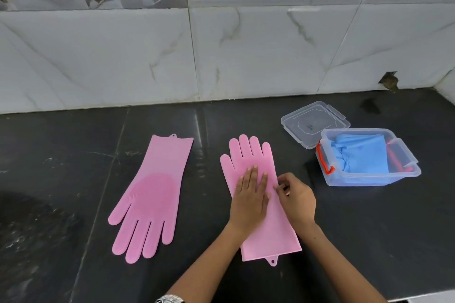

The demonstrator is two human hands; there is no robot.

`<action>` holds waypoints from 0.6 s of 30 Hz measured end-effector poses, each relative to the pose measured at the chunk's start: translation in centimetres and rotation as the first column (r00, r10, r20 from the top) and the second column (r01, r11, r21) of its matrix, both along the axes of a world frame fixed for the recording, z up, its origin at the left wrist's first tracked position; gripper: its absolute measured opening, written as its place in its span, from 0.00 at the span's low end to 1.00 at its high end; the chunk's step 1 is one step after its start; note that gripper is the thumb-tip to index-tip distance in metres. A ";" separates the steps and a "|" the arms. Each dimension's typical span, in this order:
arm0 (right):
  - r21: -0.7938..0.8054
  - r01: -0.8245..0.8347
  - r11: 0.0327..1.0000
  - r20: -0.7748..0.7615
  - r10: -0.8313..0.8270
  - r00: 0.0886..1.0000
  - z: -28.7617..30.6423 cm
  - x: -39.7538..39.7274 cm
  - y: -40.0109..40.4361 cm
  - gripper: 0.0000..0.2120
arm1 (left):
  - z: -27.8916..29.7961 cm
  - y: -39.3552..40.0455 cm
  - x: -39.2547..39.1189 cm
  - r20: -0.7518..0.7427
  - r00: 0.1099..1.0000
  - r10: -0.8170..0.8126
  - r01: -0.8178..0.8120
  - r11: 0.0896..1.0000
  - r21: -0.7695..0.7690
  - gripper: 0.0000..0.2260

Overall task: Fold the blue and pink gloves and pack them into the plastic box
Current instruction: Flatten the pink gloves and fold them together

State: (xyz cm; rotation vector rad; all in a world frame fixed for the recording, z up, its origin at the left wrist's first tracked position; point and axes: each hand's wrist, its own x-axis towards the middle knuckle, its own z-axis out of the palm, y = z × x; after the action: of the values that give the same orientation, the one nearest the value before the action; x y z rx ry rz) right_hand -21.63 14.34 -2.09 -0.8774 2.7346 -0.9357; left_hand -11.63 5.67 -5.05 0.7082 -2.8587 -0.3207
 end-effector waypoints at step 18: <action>0.021 -0.464 0.886 -0.247 0.454 0.856 0.7 3.4 -6.2 0.09 | 1.4 -7.9 9.5 0.003 0.873 0.488 -0.485 0.866 0.119 0.24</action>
State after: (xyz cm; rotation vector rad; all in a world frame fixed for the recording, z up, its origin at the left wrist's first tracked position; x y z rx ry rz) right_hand -18.23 8.17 -1.38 -1.6617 2.4976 -0.8259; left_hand -2.11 -2.23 -3.61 1.3962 -2.5263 -0.4130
